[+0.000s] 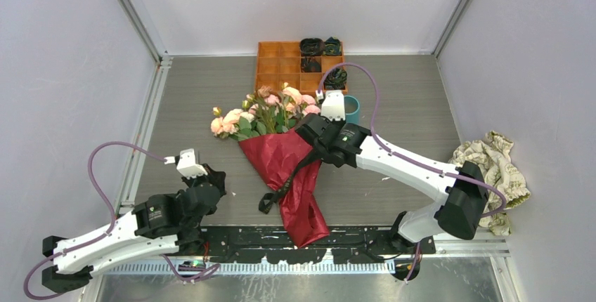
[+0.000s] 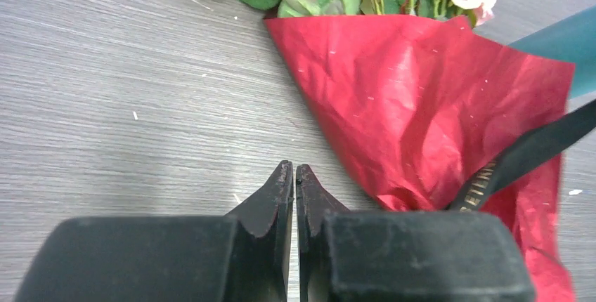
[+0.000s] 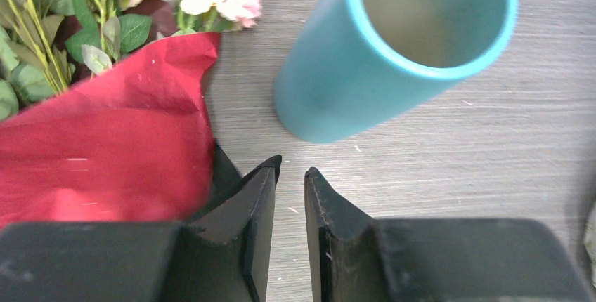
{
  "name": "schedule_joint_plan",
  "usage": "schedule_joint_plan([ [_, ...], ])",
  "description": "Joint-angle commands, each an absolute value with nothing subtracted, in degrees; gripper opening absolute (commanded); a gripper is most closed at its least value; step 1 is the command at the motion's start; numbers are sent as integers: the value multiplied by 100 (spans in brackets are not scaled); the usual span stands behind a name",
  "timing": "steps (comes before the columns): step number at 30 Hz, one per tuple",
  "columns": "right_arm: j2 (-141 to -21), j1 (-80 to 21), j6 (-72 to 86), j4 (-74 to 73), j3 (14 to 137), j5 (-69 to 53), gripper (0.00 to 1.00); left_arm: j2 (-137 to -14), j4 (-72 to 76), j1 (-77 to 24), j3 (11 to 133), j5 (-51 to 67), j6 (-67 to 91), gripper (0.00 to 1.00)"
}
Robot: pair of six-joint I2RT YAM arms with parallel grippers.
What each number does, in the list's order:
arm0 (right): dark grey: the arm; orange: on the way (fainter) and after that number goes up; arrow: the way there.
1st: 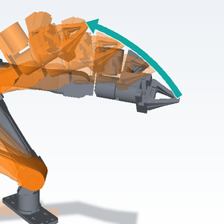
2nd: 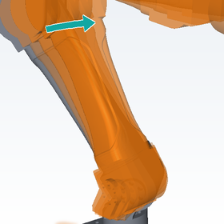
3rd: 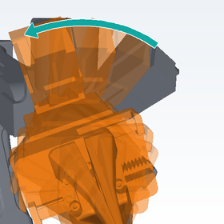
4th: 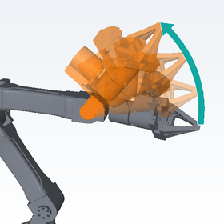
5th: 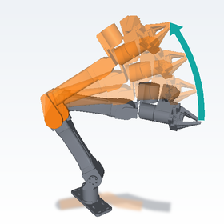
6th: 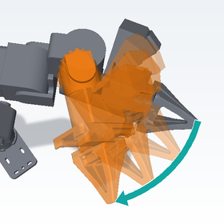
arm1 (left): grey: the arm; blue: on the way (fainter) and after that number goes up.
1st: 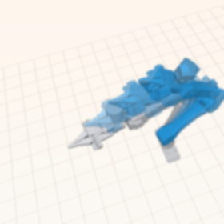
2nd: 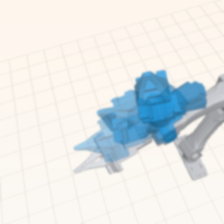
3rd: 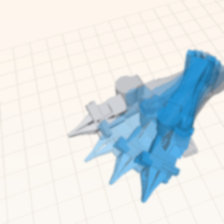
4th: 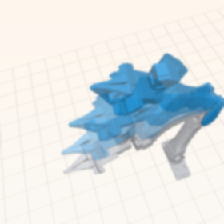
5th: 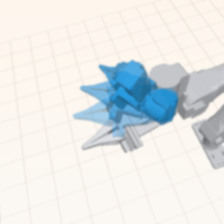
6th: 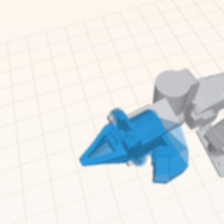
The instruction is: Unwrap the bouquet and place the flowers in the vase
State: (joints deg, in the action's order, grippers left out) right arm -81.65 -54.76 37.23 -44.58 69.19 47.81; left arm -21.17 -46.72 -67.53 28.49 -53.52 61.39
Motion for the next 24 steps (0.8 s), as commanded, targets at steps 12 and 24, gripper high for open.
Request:
schedule_joint_plan([
  [12,-7453,-6321,3608,-4120,6859,4203,55,-3834,-2905,-6735,3204,-4879,5202,10],
  [24,-7911,-6447,3547,-4093,7116,4010,59,-5206,-1548,-6736,3649,-3974,4586,16],
])
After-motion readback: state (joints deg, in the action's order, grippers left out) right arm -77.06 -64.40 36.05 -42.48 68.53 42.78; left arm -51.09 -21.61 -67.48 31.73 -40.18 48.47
